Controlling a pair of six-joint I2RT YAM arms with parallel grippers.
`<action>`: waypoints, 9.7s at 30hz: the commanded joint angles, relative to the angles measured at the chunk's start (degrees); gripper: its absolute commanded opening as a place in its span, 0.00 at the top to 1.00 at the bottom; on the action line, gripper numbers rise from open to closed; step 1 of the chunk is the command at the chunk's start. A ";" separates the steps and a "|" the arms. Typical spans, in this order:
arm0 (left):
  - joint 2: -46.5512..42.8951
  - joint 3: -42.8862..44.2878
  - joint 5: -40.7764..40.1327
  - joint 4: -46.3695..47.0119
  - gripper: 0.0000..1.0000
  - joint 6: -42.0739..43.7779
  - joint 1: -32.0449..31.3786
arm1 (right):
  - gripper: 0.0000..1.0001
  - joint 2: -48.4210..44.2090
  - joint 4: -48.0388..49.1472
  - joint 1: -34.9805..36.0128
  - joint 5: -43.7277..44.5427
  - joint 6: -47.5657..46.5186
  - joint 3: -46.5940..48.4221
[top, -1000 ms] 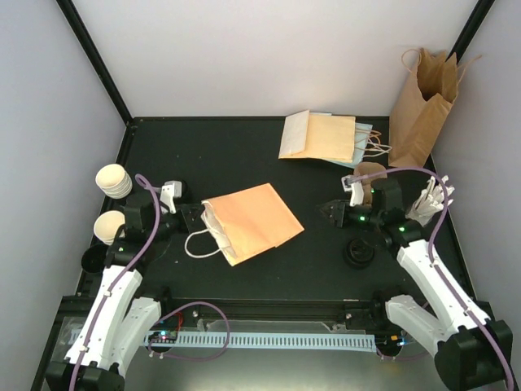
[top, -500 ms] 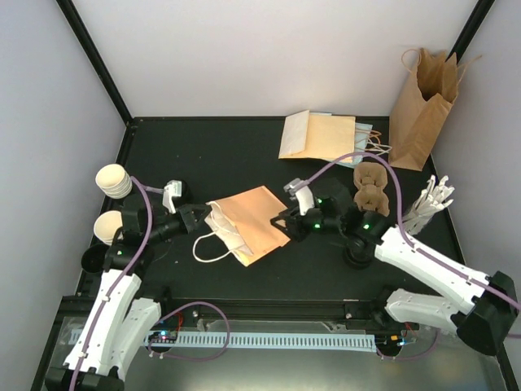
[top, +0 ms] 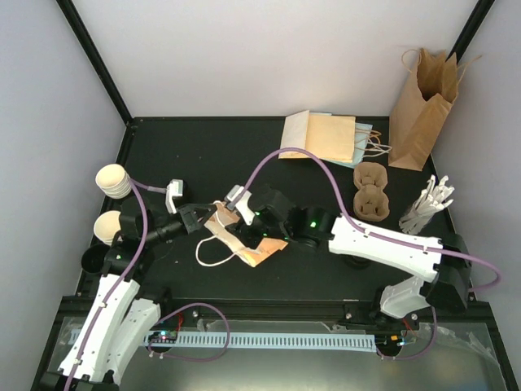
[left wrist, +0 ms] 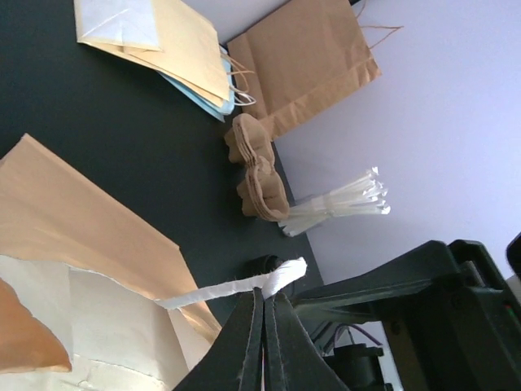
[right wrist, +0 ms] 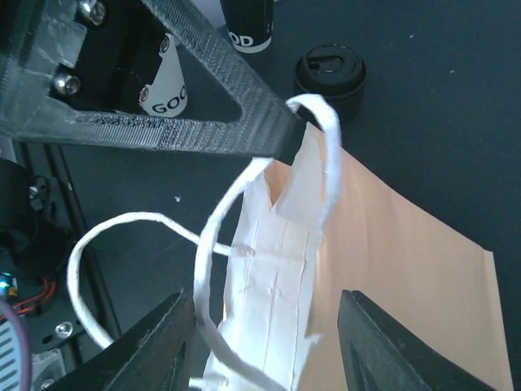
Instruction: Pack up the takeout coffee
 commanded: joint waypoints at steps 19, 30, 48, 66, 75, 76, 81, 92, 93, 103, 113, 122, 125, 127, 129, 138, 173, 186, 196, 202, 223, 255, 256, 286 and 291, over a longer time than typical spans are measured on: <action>-0.12 3.08 0.37 2.95 0.97 -2.77 -1.92 | 0.76 7.36 -6.96 6.57 15.65 -4.53 8.77; -0.52 3.14 -0.02 2.12 0.86 -2.48 -1.93 | 0.94 2.84 -4.17 6.58 15.75 -2.98 6.50; -8.34 15.36 -6.31 -28.64 0.01 9.25 -1.89 | 0.99 -2.02 -0.19 6.49 26.44 2.33 2.57; -21.32 1.50 1.64 -30.37 0.13 -3.67 -1.91 | 0.99 -1.32 1.74 6.49 26.15 3.61 1.57; -23.72 -4.43 4.53 -25.96 0.55 -7.64 -1.88 | 0.98 -1.01 1.34 6.49 25.52 4.06 1.50; -23.68 -4.56 4.47 -25.93 0.64 -7.51 -1.87 | 0.98 -1.05 1.33 6.49 25.53 4.06 1.36; -22.86 -3.61 3.35 -25.88 0.98 -6.23 -1.85 | 0.98 -1.28 0.43 6.49 26.28 4.50 1.33; -13.15 12.89 -2.22 -30.87 0.99 6.18 -1.84 | 0.95 -4.35 -2.54 6.40 33.83 6.48 2.20; -12.19 14.43 -2.20 -30.93 0.99 6.80 -1.90 | 0.94 -4.69 -2.99 6.34 34.99 6.79 2.39; -5.85 25.61 0.26 -29.29 0.98 9.12 -1.86 | 0.92 -10.70 -7.74 -1.68 31.27 12.73 -0.31; 1.05 25.13 7.56 -21.05 0.98 6.09 -1.93 | 0.91 -15.17 -6.93 -6.73 21.47 17.39 -10.33; 7.68 22.37 7.47 -10.81 0.98 2.62 -6.04 | 0.91 -16.00 -2.80 -6.73 13.44 20.97 -19.91; 11.37 23.33 4.04 -11.11 0.98 4.18 -11.21 | 0.91 -16.66 -1.84 -6.77 12.32 21.62 -22.17; 14.44 24.60 1.38 -12.96 0.99 6.23 -14.83 | 0.91 -17.12 -1.67 -6.75 12.04 21.86 -23.36; 17.97 26.40 -0.80 -16.42 0.98 8.77 -17.39 | 0.90 -17.60 -1.66 -6.74 12.17 21.79 -24.61; 28.64 35.18 -4.90 -30.24 0.99 15.94 -20.83 | 0.79 -21.45 -2.35 -6.76 14.27 20.19 -29.09; 32.69 44.60 -3.43 -28.11 0.98 15.64 -24.36 | 0.50 -29.55 -18.85 -6.79 9.90 7.71 2.20; 32.45 45.14 -3.33 -27.71 0.98 14.99 -25.71 | 0.99 -15.57 -16.95 -6.78 3.42 11.64 5.16; 31.97 46.14 -2.88 -27.51 0.98 15.19 -26.16 | 0.99 -8.33 -16.93 -6.83 1.11 17.61 3.53; 30.90 46.50 -2.30 -26.58 0.98 15.02 -26.30 | 0.99 -5.45 -14.94 -6.78 -0.81 21.34 1.58; 28.80 45.23 3.06 -20.68 0.98 13.61 -27.24 | 0.99 -6.13 -9.42 -11.82 -12.89 26.39 -6.19; 32.13 42.35 4.07 -10.21 0.98 11.14 -27.77 | 0.99 -15.37 -2.54 -10.42 -30.02 13.21 -20.23; 32.57 42.75 4.05 -10.26 0.98 11.08 -27.78 | 0.99 -15.53 -2.43 -10.21 -29.97 13.14 -20.84; 32.08 40.55 8.17 -11.13 0.99 13.18 -32.85 | 0.99 -10.42 1.94 -9.85 -27.03 18.76 -19.50; 31.85 40.64 8.18 -15.88 0.98 16.55 -33.59 | 0.99 -12.46 2.14 -10.14 -24.82 20.58 -19.94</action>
